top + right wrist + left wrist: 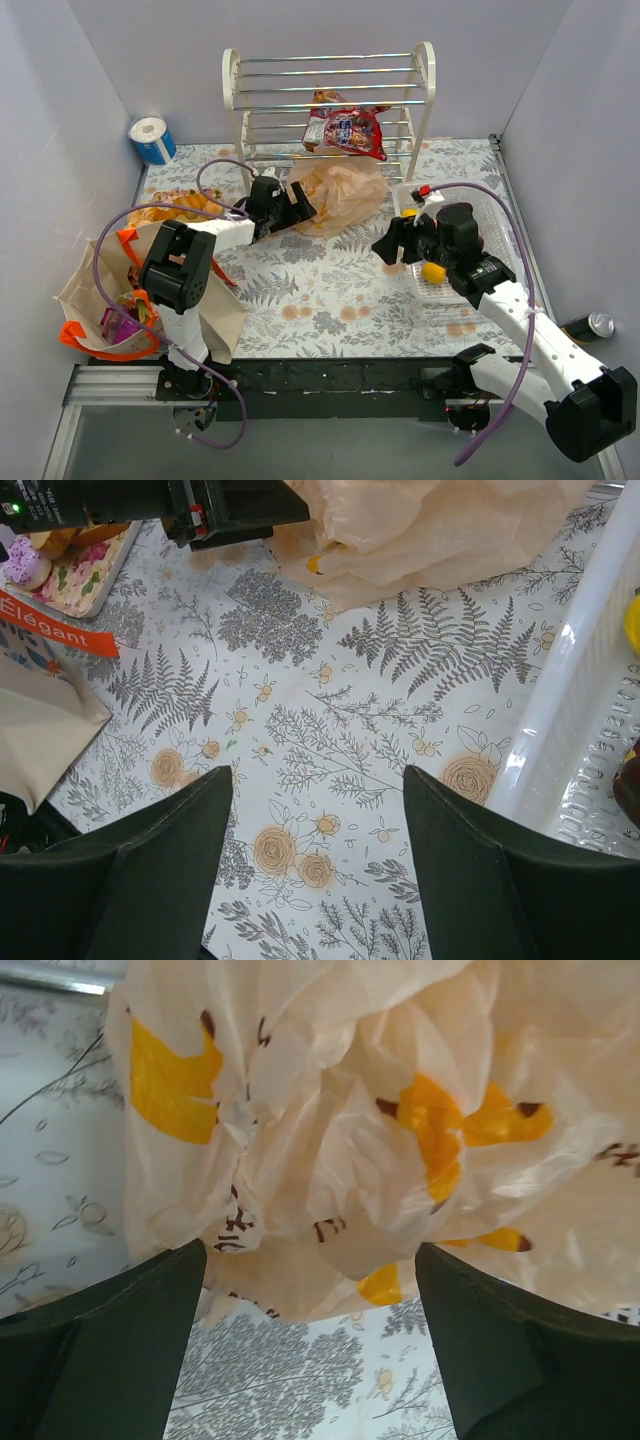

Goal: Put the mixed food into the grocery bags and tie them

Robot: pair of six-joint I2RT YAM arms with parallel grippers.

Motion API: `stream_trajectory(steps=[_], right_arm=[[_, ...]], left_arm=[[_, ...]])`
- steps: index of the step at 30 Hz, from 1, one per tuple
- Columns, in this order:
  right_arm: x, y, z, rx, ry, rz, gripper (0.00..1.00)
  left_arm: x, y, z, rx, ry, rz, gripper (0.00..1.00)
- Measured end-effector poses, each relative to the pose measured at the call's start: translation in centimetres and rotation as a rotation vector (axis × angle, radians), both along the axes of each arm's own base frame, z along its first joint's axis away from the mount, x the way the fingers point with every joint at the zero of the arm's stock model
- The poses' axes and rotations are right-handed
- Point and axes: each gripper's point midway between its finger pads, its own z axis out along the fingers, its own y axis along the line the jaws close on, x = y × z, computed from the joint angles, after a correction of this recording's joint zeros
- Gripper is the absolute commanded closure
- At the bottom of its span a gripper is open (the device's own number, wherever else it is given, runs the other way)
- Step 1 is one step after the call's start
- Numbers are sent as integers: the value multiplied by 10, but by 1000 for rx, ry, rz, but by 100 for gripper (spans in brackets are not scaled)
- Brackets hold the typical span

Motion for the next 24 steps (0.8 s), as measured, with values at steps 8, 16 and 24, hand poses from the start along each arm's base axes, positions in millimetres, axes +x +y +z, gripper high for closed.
stream_trajectory(steps=[8,16,24], right_arm=[[-1,1,-8,-8,31,17,24],[-2,7,-18,-6,71,46,25],[-2,10,-15,11,66,60,25]], left_arm=[[-30,28,-11,34,6,65,13],[-14,43,-10,24,-16,91,26],[-19,35,-30,42,20,51,55]])
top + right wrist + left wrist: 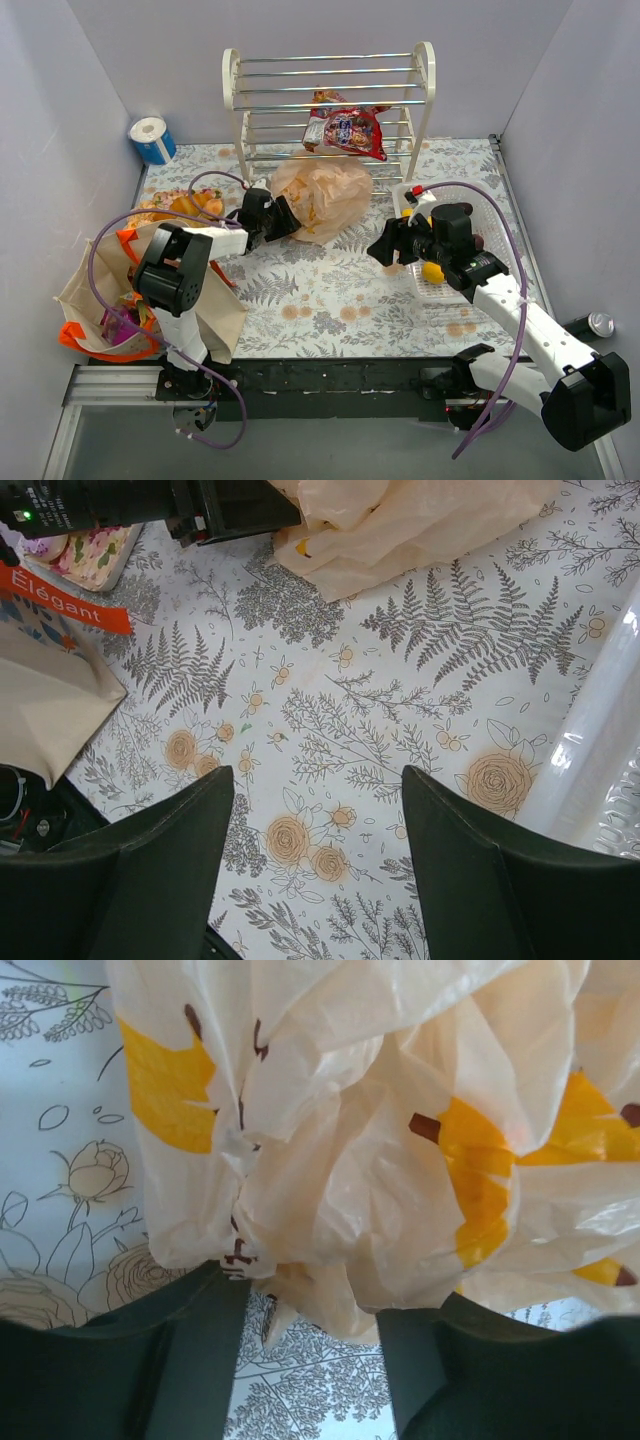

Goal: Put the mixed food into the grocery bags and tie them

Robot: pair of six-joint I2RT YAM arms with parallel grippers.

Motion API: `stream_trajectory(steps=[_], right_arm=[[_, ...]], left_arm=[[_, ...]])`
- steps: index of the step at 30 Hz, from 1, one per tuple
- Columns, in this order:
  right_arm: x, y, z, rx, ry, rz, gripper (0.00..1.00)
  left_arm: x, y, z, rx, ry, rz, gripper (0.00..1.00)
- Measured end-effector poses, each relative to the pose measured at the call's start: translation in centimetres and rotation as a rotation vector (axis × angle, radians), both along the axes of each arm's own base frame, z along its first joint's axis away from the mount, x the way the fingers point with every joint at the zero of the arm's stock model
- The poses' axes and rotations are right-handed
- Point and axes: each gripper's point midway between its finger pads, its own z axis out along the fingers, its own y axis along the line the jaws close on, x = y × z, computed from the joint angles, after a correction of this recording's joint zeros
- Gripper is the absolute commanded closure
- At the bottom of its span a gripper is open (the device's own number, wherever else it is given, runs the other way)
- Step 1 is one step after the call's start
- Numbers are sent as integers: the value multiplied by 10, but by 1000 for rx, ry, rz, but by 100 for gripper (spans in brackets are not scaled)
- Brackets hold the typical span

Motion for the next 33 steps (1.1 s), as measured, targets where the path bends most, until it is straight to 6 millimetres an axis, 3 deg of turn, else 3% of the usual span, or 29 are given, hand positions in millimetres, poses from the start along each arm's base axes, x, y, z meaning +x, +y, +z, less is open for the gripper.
stream_trajectory(steps=[1,9,16,19,23,24,28,29,33], right_arm=[[0,0,0,2,-1,2,25],[0,1,1,5,1,3,26],[-5,0,-2,13,15,3,29],[-10,1,-9,22,39,12,30],[-19,2,-28,30,97,19,31],[-22,1,-33,31,111,19,31],[-25,2,-34,46,128,14,30],[-25,2,-33,50,124,14,28],[-29,2,-19,83,93,12,27]], left_arm=[[0,-1,-2,3,3,-2,64],[-3,-4,-12,40,13,-17,100],[-27,-30,-6,47,4,-109,100],[-55,-43,8,16,-12,-153,100],[-109,-58,29,-44,-31,-223,100],[-125,-62,35,-63,-37,-245,98],[-161,-68,62,-114,-77,-303,27],[-163,-67,73,-119,-100,-301,2],[-146,-45,121,-78,-261,-216,2]])
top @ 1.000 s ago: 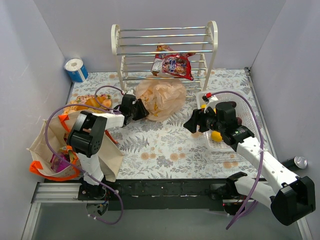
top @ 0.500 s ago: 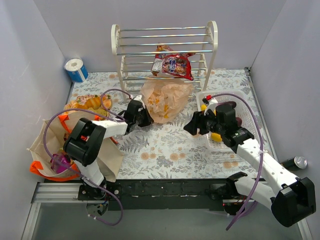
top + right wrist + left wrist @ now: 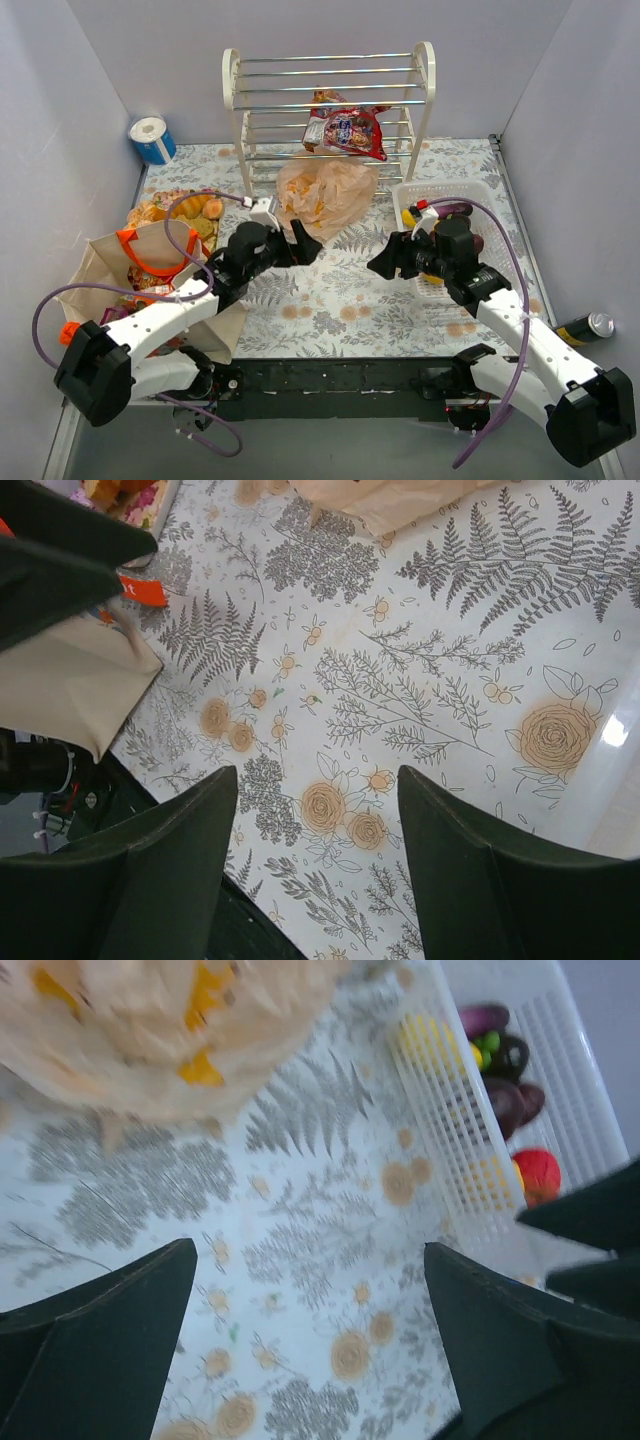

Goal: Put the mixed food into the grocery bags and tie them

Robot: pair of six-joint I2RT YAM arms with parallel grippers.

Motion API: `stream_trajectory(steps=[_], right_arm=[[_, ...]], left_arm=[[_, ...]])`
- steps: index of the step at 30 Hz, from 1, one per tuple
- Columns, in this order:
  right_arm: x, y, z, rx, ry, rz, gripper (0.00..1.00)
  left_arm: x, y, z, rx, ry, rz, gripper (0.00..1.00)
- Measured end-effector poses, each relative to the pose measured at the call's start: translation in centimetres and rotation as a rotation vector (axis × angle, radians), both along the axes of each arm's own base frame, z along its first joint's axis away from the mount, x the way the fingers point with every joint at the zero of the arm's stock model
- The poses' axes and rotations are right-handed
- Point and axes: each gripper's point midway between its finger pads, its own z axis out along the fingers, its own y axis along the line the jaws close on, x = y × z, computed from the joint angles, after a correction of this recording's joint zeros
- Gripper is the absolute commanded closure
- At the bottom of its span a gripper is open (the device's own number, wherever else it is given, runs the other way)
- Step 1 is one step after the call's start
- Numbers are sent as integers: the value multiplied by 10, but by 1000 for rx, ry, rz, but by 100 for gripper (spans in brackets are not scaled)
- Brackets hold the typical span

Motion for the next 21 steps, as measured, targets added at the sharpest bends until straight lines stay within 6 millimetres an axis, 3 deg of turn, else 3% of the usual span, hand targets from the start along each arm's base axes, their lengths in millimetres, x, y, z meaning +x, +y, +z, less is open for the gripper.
stream_trajectory(steps=[2,4,8,10,13,18,20,21], right_arm=[[-2,0,6,12,-15,1,26],[-3,-1,10,22,-27,1,26],[-5,-1,16,35,-43,-2,26],[-7,-2,18,37,-45,-3,26],[-9,-4,17,34,-39,-8,26],[-11,-6,14,23,-23,-14,26],[-11,-6,13,21,-21,-15,26],[-11,-6,13,21,-20,-15,26]], left_arm=[[27,17,22,25,-50,69,2],[68,44,41,43,-86,169,2],[130,79,44,98,-105,282,2],[151,78,29,120,-75,271,2],[166,70,-3,134,-6,225,2],[169,60,-50,151,94,168,2],[172,58,-59,153,111,157,8],[174,55,-63,150,115,148,20]])
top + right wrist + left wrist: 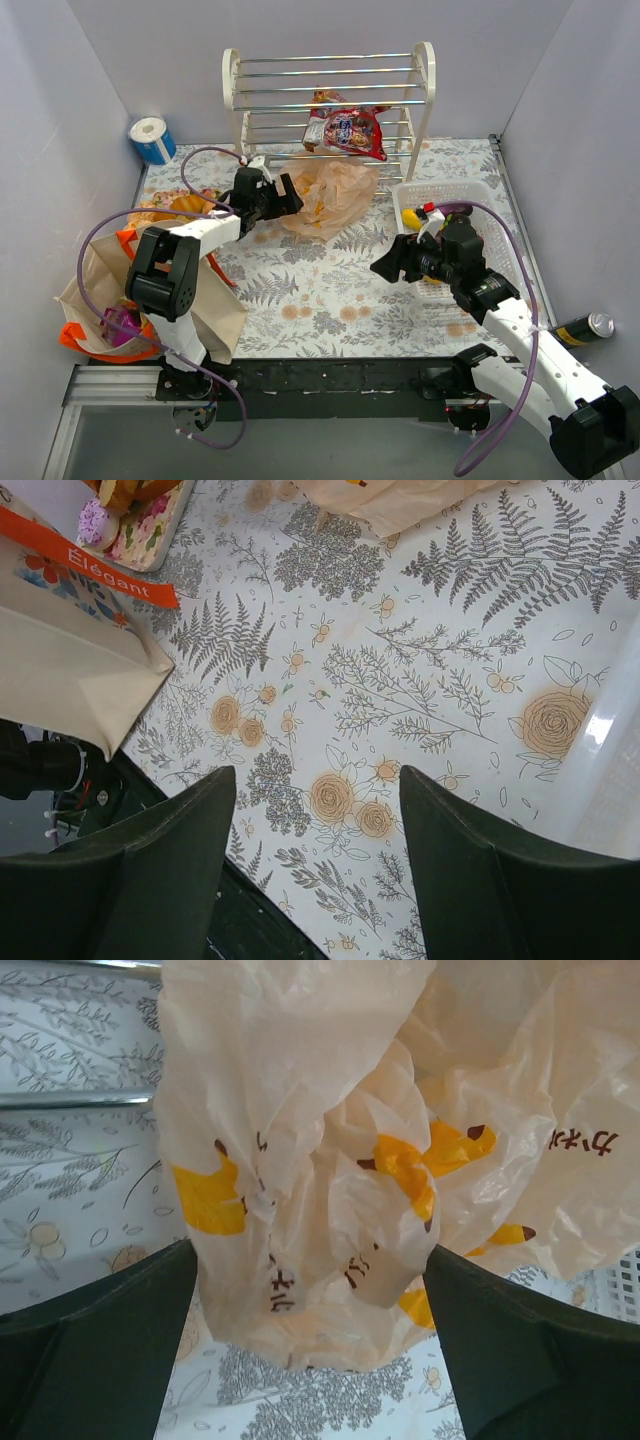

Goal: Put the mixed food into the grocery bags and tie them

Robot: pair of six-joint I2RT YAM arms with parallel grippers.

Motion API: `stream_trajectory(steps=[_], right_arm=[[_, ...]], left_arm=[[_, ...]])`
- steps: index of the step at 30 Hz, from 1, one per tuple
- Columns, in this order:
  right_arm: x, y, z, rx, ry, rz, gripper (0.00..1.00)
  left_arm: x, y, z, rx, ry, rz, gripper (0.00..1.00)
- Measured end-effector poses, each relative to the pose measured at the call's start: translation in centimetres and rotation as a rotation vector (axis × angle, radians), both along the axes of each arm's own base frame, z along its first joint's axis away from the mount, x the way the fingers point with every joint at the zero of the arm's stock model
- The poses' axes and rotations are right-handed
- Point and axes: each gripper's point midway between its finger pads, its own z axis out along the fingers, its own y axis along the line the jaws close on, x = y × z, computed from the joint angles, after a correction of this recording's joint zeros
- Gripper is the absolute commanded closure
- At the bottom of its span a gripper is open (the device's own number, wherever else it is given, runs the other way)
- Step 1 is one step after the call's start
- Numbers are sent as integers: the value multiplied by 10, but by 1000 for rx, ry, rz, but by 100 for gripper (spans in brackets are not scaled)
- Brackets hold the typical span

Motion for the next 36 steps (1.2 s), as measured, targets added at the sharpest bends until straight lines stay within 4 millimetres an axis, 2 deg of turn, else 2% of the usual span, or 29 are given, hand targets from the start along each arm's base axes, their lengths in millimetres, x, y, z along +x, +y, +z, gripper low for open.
stream_trajectory(steps=[1,2,5,8,12,15,18,20,22,24,28,31,33,36], right_arm=[[0,0,0,0,0,0,26],[0,0,0,0,0,0,26],[0,0,-1,-4,1,-2,26],[-1,-3,-4,-17,13,-8,26],[-1,-4,2,-19,22,-16,27],[1,4,25,38,0,-2,28],[4,14,57,118,-44,22,27],[6,20,79,168,-79,35,25],[8,24,97,208,-116,43,24],[11,28,114,242,-142,49,22],[20,32,132,272,-169,39,20],[26,31,136,265,-176,20,19],[32,30,134,244,-169,0,18],[43,27,121,180,-153,-31,18]], left_arm=[[3,-3,-3,-9,-4,-10,33],[4,-5,-5,-18,-3,-16,62],[5,-14,-8,-48,-14,-53,92],[7,-18,1,-63,-67,-78,96],[-18,-16,20,-8,-162,-115,96],[-47,-30,58,86,-310,-178,96],[-95,-69,122,163,-546,-281,95],[-127,-88,155,208,-682,-324,95],[-149,-96,168,278,-770,-342,95],[-163,-102,160,387,-804,-351,95],[-180,-109,106,650,-772,-421,95],[-196,-106,67,815,-741,-501,95],[-204,-106,61,860,-742,-527,95],[-213,-112,63,874,-767,-541,94]])
